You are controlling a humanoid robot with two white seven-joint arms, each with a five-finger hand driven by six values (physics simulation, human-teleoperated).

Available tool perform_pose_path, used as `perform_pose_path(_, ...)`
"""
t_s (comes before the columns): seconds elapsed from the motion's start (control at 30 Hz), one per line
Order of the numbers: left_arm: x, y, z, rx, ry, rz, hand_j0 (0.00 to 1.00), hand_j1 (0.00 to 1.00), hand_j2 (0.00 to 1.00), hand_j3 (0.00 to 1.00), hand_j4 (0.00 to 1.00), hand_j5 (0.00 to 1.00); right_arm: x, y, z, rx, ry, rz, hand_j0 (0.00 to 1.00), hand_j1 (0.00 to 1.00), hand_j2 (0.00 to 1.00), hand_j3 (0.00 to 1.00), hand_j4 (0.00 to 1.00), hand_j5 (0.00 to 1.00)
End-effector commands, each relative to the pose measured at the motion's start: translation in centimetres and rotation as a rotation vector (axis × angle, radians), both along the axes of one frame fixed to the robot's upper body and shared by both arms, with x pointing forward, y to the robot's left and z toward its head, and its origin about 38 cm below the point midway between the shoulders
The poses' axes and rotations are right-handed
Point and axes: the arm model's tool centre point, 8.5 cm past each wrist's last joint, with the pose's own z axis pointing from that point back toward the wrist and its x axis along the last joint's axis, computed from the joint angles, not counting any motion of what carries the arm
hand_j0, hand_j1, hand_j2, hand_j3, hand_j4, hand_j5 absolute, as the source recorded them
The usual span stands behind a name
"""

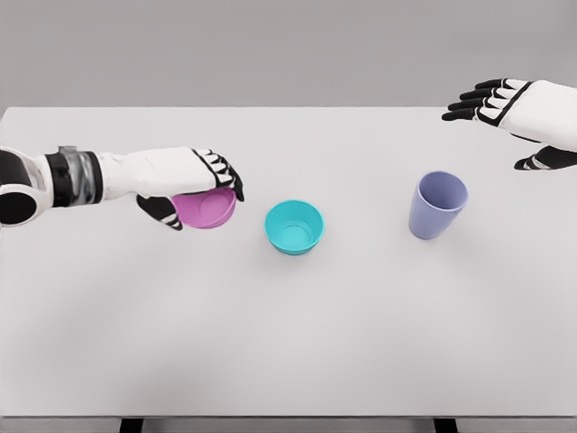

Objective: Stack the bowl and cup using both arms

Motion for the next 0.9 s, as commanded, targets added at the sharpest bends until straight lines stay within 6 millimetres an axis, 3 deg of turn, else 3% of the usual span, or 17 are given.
perform_pose_path(0.0, -0.1, -0.9, -0.1, -0.017, 0.002, -0.026, 0.58, 0.58, 0.58, 0.58, 0.58, 0.58, 0.0, 0.0, 0.1, 0.005, 0.001, -0.002, 1.0, 1.0, 1.0, 1.0, 1.0, 1.0)
perform_pose_path(0.37, -0.5, -5.5, 0.0, -0.046, -0.047, -0.15, 0.58, 0.58, 0.58, 0.58, 0.58, 0.58, 0.0, 0.0, 0.1, 0.005, 0.001, -0.002, 1.0, 1.0, 1.0, 1.0, 1.0, 1.0)
perform_pose_path(0.87, 0.1, -9.0, -1.2, -0.047, -0.024, -0.186, 0.57, 0.57, 0.57, 0.57, 0.57, 0.57, 0.0, -0.1, 0.1, 0.006, 0.001, -0.004, 1.0, 1.0, 1.0, 1.0, 1.0, 1.0)
